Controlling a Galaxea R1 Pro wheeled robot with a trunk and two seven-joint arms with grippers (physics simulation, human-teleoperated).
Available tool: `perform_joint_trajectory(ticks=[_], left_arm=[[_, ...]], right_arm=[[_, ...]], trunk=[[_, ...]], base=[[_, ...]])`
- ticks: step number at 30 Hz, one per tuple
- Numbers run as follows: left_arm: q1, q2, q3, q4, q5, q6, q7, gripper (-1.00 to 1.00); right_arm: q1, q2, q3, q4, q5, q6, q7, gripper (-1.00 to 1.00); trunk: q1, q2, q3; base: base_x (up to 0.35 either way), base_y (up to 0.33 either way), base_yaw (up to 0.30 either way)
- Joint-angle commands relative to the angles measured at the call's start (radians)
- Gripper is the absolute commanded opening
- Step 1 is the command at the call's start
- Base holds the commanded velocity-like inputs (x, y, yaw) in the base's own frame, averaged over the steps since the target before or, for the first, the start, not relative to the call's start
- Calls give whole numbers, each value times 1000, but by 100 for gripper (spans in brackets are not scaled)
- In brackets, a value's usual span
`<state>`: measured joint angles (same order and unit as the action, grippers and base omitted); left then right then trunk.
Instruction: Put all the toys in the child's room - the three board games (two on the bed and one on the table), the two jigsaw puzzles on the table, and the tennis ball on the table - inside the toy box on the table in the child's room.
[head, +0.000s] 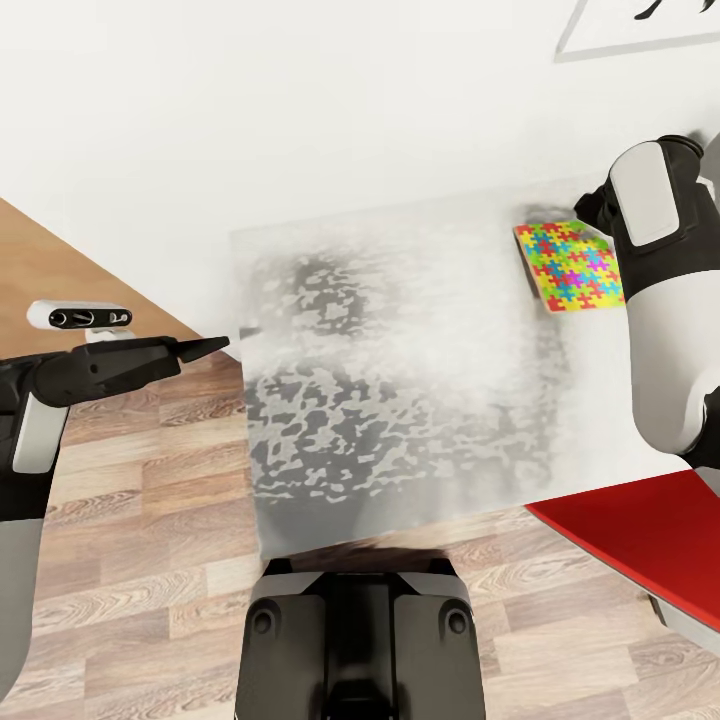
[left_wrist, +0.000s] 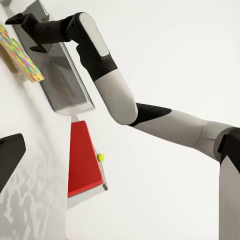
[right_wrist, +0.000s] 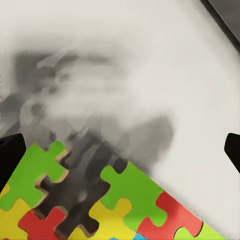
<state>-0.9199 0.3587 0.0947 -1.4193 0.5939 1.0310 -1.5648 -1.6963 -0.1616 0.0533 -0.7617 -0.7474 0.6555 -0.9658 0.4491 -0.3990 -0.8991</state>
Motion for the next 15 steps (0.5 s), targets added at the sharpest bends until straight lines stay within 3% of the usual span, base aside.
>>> perform_joint_trajectory(ticks=[1,15], left_arm=[[-1,0,0,0,0,11,-4,100],[-1,0,0,0,0,11,-4,100]], right_arm=[[0,-1,5,44,-24,3,-5,100],[0,0,5,44,-25,4,-4,100]], trunk=[[1,-1,-1],[1,-1,-1]], base=[[0,7,0],[-50,20,0]])
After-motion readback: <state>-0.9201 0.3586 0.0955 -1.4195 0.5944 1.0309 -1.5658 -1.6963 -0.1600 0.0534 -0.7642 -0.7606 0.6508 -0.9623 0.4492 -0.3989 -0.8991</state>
